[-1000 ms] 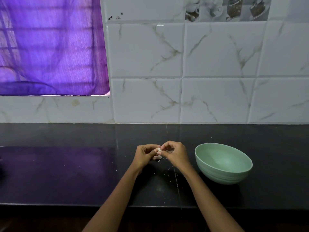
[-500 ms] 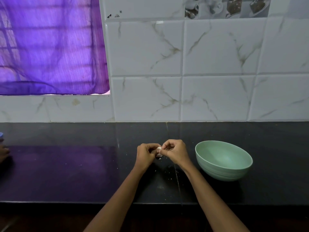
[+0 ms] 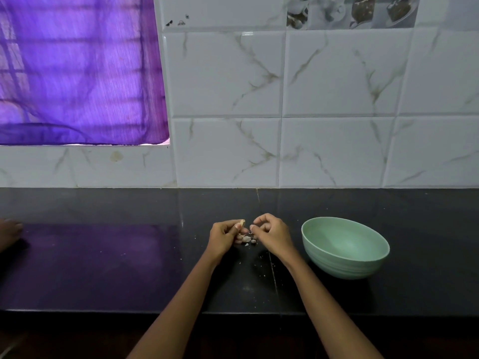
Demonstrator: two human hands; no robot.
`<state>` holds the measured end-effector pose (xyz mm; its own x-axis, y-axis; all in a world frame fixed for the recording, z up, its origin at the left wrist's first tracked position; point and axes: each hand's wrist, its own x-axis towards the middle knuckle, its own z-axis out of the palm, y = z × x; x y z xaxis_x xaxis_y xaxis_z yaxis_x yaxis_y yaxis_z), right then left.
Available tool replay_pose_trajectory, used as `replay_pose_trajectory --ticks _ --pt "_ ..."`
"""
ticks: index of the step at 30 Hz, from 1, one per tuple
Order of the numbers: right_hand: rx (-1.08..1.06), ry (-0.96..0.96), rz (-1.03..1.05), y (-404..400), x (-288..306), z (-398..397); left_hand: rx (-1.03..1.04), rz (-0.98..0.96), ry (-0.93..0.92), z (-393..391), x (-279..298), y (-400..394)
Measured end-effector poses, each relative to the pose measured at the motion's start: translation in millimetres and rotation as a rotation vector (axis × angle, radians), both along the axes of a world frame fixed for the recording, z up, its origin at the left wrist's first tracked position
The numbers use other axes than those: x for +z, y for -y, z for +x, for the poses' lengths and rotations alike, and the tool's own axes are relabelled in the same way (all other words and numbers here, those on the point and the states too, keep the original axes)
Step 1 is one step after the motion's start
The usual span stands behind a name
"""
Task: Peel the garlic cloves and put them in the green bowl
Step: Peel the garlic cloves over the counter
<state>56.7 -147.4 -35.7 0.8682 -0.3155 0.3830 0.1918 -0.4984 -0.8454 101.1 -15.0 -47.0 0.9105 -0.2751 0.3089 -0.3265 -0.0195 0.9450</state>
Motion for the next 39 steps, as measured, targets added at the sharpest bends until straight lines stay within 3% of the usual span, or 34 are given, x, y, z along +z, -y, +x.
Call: replay_pose_trajectory --ticks 4,9,12,17,20,24,26,30,39 --pt "0.032 0.107 0.048 1 1 3 -0.035 0.009 -0.028 0 0 -1" --pt "0.152 0.095 -0.008 0 0 3 -0.066 0.02 -0.021 -2 2 0" --pt "0.116 0.116 0.018 1 0 4 -0.071 -0.029 -0.018 -3 3 0" --pt "-0.056 0.221 0.115 4 5 4 0.203 -0.106 0.042 7 -1 -4" --pt "-0.244 0.245 -0.128 11 2 7 0.343 0.055 0.134 11 -5 -7" --pt "-0.327 -0.115 -0.444 17 -4 7 0.187 0.477 0.261 10 -8 -3" --pt "-0.328 -0.217 -0.467 19 -6 4 0.147 0.569 0.252 9 -9 -1" --pt "-0.245 -0.138 -0.207 14 -2 6 0.166 0.566 0.249 7 -7 -1" --pt "-0.204 -0.079 -0.284 12 1 -1 0.257 0.518 0.269 12 -7 -1"
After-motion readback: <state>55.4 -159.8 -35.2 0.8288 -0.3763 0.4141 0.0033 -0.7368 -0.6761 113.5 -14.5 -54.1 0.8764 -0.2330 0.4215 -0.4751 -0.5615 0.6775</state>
